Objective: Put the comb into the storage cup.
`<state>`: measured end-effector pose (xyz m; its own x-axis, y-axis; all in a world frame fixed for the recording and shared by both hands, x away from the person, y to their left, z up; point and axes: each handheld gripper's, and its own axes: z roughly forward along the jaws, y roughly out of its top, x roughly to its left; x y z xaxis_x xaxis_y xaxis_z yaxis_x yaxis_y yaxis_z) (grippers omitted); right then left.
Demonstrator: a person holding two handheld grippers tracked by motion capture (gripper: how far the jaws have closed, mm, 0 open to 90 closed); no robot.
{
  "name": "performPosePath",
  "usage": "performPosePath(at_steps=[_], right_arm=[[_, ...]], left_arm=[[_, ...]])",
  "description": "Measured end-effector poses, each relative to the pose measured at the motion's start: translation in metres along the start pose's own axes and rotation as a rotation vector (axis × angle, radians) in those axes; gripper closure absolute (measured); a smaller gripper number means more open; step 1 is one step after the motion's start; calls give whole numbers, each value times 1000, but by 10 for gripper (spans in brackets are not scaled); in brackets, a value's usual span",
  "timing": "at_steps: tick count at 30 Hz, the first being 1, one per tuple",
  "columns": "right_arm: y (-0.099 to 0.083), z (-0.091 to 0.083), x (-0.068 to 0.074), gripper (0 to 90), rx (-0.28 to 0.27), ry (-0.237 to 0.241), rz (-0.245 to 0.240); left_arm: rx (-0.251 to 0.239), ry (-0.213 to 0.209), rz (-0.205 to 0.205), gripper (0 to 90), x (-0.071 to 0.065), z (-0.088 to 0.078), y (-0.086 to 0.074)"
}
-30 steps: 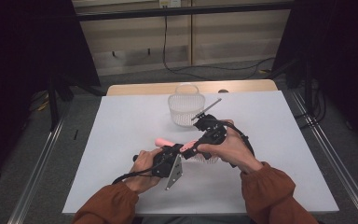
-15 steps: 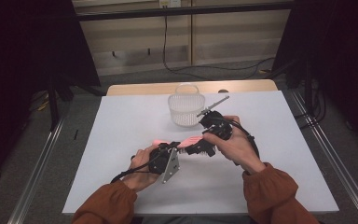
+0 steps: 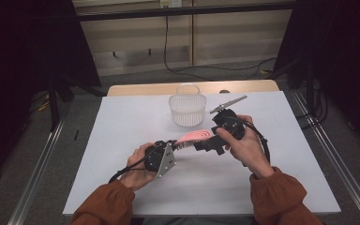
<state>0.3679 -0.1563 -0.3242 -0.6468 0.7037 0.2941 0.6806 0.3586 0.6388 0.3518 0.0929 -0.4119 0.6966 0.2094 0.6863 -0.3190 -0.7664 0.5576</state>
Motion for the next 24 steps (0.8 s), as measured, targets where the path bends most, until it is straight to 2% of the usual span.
performPosePath(at_steps=[4,5,8,11,14,17,21,24], right_arm=[[-3,-7,-3,32,-42,1,6],[-4,-7,-4,32,-49,4,9],[-7,-8,-6,33,-60,16,15],[-11,-8,-7,35,-67,12,2],[-15,-6,-8,35,-93,-1,-67],[-19,-2,-8,30,-104,-60,-143],[-25,2,-10,35,-129,-55,-181],[-30,5,-13,39,-158,-82,-214]], left_arm=[[-19,5,-38,816,3,-2,-3],[-21,-5,-59,816,5,-2,-4],[-22,-7,-82,816,7,-3,-8],[-24,-2,-132,816,10,-3,-13],[-34,5,-158,816,14,-5,-16],[-50,1,-188,816,16,-7,-17],[-62,-17,-232,816,19,-8,-18],[-85,-28,-269,816,21,-10,-19]])
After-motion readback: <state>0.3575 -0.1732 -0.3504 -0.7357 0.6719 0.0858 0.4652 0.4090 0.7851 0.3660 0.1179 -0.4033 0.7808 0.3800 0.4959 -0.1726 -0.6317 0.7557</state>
